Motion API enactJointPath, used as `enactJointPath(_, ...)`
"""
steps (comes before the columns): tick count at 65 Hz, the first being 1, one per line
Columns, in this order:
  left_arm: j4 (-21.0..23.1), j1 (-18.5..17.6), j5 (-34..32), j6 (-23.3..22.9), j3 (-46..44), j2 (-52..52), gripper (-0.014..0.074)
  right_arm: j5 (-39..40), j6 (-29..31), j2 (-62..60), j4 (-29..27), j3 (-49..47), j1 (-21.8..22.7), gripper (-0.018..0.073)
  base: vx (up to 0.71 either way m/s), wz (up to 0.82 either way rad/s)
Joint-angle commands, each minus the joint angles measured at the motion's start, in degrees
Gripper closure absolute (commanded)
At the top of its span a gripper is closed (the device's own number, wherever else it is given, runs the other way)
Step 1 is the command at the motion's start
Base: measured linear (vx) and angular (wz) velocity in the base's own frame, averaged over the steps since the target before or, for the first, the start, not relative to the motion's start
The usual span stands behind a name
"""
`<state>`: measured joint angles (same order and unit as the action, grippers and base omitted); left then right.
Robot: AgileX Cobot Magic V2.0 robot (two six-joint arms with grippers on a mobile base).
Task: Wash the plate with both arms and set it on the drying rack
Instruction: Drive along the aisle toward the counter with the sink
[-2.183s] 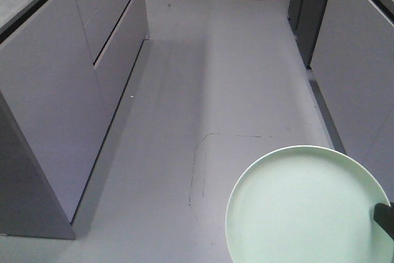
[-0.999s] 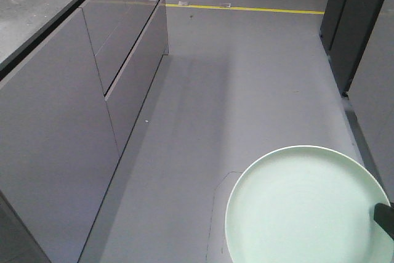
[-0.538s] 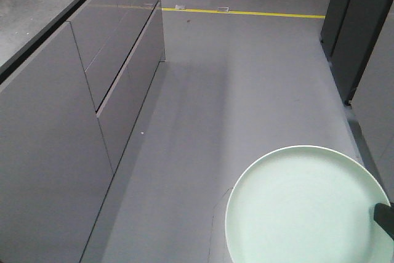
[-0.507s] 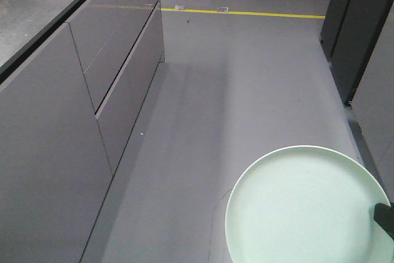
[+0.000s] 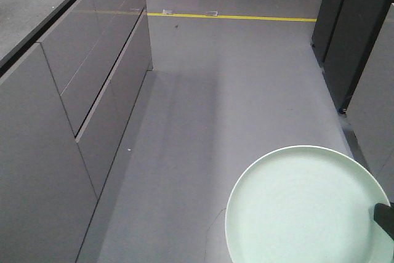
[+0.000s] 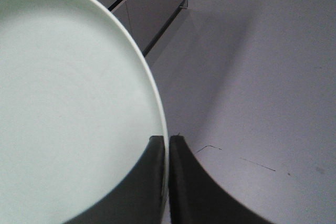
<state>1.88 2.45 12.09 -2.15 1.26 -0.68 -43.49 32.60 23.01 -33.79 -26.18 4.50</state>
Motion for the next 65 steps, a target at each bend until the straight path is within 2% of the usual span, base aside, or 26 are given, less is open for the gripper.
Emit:
enactJointPath(1,0.1,0.1,-4.0,-0.4,-1.2,-0.8,0.0603,3.5,0.5,0.3,-2.0,-1.5,0.4,0.0561,0.22,-0.13)
enactJointPath(65,0.1,0.1,-4.0,-0.4,-1.2,-0.8,0.0603,3.5,0.5,0.3,-2.0,-1.5,0.4,0.0561,0.19,-0.10)
